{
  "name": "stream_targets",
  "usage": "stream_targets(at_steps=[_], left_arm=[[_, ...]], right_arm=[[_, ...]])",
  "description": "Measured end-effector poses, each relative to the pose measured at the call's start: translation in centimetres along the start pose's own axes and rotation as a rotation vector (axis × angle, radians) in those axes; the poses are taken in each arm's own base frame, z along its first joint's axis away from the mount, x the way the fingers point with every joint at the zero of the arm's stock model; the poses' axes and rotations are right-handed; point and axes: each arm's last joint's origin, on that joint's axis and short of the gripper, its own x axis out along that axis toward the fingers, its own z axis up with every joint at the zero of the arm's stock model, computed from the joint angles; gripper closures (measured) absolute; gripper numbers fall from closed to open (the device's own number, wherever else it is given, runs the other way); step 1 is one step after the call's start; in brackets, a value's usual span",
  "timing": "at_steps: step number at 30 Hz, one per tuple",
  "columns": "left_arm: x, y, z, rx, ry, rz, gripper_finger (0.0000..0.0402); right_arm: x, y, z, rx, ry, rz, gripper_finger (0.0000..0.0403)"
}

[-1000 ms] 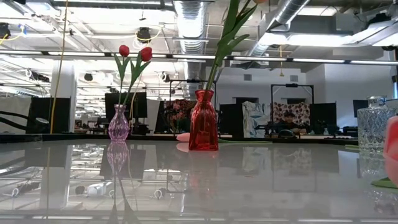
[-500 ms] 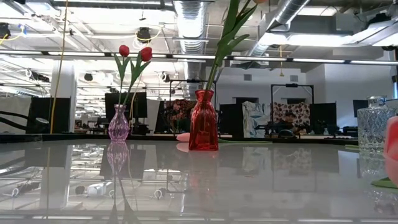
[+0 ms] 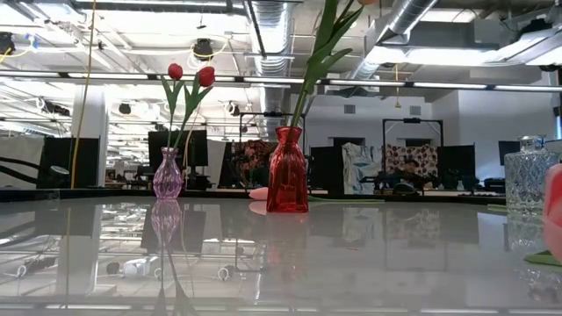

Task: Sort flowers into vase by color
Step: Put the pink-orange tulip into the red vase

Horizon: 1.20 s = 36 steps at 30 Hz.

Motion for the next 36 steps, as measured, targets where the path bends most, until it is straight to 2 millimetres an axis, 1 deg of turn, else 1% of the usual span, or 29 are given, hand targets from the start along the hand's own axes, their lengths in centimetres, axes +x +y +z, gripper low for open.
stream_targets(at_steps=[4, 8, 11, 13, 19, 23, 29, 36], left_arm=[[1.2, 2.9, -0.3, 0.02, 0.044, 0.086, 0.0401], [2.4, 5.7, -0.5, -0.002, 0.041, 0.092, 0.0401], [2.9, 7.2, -0.7, -0.028, 0.045, 0.082, 0.0401], [3.3, 7.8, -1.0, -0.043, 0.053, 0.087, 0.0401], [4.3, 8.3, -2.4, -0.044, 0.078, 0.09, 0.0401], [4.8, 8.6, -2.8, -0.032, 0.053, 0.098, 0.0401], [5.0, 9.2, -3.0, -0.021, 0.065, 0.118, 0.0401], [4.9, 9.2, -3.4, -0.037, 0.113, 0.117, 0.0401]], right_arm=[[-0.6, 0.7, -0.8, 0.011, 0.053, -0.002, 0.0156], [-1.0, 1.5, -1.4, 0.009, 0.07, 0.007, 0.0164], [-1.5, 2.2, -1.7, 0.013, 0.081, 0.023, 0.0172], [-1.8, 2.6, -1.9, 0.009, 0.085, 0.02, 0.0177], [-2.8, 3.3, -2.5, -0.037, 0.089, -0.033, 0.0189], [-3.0, 3.5, -2.6, -0.041, 0.08, -0.04, 0.0194], [-3.0, 3.5, -2.7, -0.047, 0.087, -0.039, 0.02], [-2.8, 3.2, -2.7, -0.054, 0.099, -0.047, 0.0203]])
